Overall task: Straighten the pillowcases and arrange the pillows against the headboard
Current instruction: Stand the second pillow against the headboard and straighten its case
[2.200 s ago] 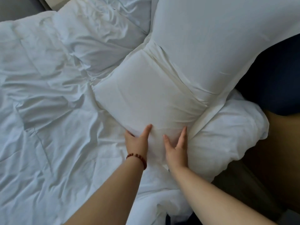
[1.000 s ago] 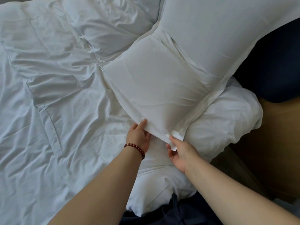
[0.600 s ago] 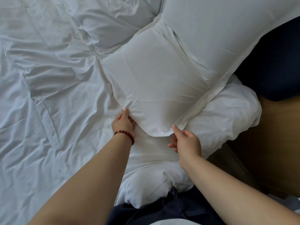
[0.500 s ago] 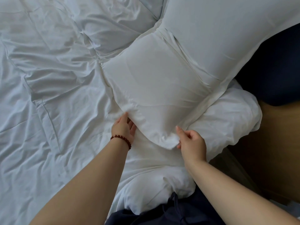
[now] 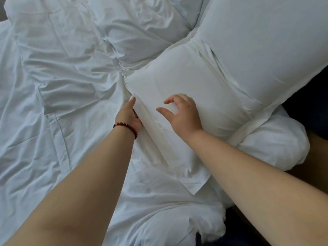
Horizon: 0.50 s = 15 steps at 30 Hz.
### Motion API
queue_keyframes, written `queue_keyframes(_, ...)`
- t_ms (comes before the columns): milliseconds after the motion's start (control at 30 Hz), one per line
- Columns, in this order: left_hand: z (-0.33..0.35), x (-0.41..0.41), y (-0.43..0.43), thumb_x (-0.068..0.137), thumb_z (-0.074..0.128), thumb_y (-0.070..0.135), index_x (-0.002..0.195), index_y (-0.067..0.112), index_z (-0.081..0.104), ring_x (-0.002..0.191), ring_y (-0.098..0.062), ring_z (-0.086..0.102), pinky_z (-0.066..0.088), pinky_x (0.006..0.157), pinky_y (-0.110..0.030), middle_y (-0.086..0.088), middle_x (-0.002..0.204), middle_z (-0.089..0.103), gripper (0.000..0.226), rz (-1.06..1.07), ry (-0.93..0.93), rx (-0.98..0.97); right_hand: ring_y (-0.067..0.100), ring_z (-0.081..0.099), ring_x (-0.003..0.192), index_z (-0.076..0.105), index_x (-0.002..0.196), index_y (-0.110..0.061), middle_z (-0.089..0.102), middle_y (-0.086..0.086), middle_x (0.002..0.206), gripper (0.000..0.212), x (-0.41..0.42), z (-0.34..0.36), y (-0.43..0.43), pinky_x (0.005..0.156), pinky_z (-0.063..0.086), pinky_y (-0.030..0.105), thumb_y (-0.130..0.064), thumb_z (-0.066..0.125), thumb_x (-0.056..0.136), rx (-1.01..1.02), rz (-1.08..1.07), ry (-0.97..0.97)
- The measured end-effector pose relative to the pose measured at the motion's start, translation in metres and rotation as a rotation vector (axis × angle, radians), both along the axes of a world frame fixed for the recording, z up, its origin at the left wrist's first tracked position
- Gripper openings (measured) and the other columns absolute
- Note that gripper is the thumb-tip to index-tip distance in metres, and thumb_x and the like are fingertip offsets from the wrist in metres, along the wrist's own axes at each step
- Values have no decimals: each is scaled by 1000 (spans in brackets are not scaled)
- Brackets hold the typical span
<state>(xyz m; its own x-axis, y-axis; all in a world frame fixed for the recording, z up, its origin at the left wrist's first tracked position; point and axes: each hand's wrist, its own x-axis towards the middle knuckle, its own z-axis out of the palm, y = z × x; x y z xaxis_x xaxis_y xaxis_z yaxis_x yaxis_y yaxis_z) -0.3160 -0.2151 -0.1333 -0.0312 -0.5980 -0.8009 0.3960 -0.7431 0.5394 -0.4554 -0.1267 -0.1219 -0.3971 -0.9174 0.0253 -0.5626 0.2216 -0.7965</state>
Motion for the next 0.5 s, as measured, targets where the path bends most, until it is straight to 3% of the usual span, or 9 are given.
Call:
queue_keyframes(167, -1, -4, -37, 93, 66, 21, 111, 5, 64, 88, -20, 71, 57, 74, -38, -5, 98, 72, 24, 52, 65, 18, 28, 49, 127, 64, 117, -18, 58, 4, 133, 50, -24, -34, -42, 102, 38, 43, -52, 63, 80, 15, 120, 414)
queue_keyframes(267, 1, -2, -56, 96, 60, 14, 115, 0, 62, 89, -26, 70, 57, 71, -40, -12, 103, 71, 23, 40, 136, 38, 25, 50, 129, 64, 120, -20, 57, 2, 137, 52, -27, -46, -46, 100, 40, 42, -55, 56, 82, -42, 74, 488)
queue_keyframes(400, -21, 12, -49, 92, 58, -1, 128, 5, 59, 103, -29, 69, 56, 90, -43, -15, 116, 70, 36, 68, -3, -157, 24, 54, 126, 65, 119, -18, 60, 2, 135, 49, -32, -64, -40, 99, 45, 42, -51, 61, 85, -158, 47, 506)
queue_keyframes(500, -36, 19, -51, 84, 72, 10, 131, 15, 57, 104, -30, 69, 57, 85, -50, -14, 120, 69, 50, 75, -41, -108, 23, 56, 125, 66, 118, -16, 61, 3, 133, 47, -33, -71, -42, 98, 45, 42, -50, 62, 85, -186, 52, 528)
